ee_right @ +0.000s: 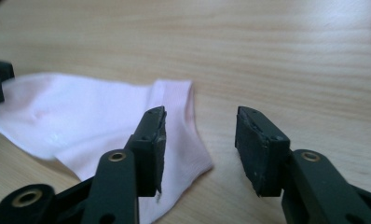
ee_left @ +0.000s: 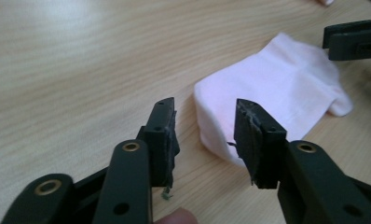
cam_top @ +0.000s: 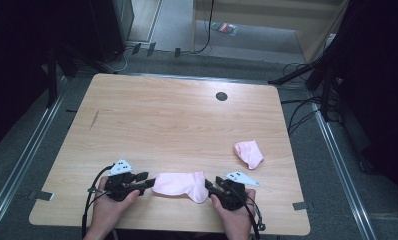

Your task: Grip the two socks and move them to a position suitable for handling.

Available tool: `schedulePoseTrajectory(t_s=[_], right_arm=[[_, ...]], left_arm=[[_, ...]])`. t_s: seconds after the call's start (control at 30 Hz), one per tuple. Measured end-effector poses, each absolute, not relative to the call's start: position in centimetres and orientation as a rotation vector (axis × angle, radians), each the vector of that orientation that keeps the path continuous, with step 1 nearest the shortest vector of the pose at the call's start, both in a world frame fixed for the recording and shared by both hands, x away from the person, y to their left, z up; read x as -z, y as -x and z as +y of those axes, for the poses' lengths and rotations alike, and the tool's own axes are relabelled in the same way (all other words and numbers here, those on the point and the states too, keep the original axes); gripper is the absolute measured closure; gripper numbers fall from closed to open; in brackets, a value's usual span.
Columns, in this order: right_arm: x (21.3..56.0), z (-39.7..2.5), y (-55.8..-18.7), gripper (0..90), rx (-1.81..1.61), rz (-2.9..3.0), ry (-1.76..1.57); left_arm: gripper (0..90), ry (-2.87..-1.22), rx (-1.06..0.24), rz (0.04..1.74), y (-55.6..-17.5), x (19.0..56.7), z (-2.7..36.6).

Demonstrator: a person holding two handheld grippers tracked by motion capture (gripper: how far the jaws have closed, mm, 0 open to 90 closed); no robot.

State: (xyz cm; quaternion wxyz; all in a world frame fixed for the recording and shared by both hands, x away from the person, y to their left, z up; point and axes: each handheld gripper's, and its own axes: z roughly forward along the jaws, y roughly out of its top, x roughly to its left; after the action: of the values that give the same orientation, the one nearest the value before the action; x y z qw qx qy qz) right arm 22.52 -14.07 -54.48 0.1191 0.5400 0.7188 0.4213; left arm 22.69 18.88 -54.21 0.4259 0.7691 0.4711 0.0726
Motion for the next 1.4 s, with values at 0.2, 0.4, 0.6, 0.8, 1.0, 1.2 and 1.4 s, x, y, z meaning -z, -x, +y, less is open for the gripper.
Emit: schedulePoseTrajectory(t_s=[0.2, 0.4, 0.6, 0.8, 1.0, 1.2, 1.4], right_arm=[[54.9, -12.4, -21.8, 71.3, -1.108, 2.159, -1.427], [54.3, -13.0, -21.9, 87.4, -1.101, 2.206, -1.422], [53.9, -14.4, -22.8, 88.4, -1.064, 2.184, -1.414], [54.0, -13.7, -22.7, 60.5, -1.19, 2.207, -1.363], [53.1, -12.4, -21.0, 71.0, -1.218, 2.204, -1.365], [54.7, -10.6, -20.4, 52.0, -1.055, 2.23, -1.309], [54.9, -10.5, -20.2, 63.2, -1.001, 2.231, -1.233]], left_arm=[[85.1, -1.939, -0.129, 1.165, -22.9, 54.8, 18.4], [90.0, -1.959, -0.128, 1.163, -22.7, 54.2, 19.3], [90.0, -1.989, -0.115, 1.169, -22.6, 54.1, 20.5], [71.0, -1.938, -0.132, 1.112, -22.3, 54.1, 20.0], [71.6, -1.944, -0.194, 0.962, -21.5, 53.5, 18.9], [59.0, -2.09, -0.257, 0.939, -21.2, 55.0, 16.8], [59.6, -2.113, -0.322, 0.933, -20.8, 55.0, 16.1]])
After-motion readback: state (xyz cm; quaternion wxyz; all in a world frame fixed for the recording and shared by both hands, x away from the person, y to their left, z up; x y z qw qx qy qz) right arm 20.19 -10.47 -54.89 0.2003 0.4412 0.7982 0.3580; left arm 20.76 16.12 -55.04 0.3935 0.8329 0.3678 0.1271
